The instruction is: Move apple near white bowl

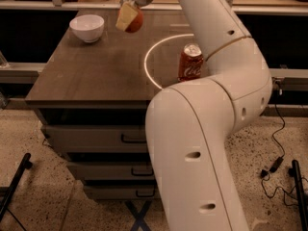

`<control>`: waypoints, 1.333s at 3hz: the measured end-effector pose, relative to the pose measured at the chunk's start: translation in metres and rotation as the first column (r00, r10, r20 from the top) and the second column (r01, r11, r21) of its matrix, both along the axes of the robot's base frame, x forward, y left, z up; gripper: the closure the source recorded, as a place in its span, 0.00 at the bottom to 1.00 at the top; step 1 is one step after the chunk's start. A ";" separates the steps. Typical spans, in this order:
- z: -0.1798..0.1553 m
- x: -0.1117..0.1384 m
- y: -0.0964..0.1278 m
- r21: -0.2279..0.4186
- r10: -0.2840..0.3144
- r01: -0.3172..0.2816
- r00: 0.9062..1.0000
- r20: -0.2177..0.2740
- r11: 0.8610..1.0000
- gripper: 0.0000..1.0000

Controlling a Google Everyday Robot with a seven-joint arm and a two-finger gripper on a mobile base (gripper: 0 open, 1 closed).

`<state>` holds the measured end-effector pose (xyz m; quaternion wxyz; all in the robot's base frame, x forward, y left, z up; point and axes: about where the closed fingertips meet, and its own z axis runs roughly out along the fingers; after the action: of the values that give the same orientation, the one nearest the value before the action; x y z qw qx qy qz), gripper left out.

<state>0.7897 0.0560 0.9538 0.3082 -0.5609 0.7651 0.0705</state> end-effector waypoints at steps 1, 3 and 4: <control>0.013 0.042 0.018 0.126 -0.186 0.180 0.982 0.039 0.976 1.00; -0.013 0.055 0.041 0.204 -0.171 0.170 0.985 -0.011 0.964 1.00; -0.027 0.051 0.046 0.202 -0.155 0.162 0.987 -0.047 0.966 1.00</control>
Offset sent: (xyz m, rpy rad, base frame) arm 0.0866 0.0574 -0.0183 0.3077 0.0269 -0.1586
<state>0.8405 0.1024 0.9269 0.3572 -0.4620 0.8008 0.1331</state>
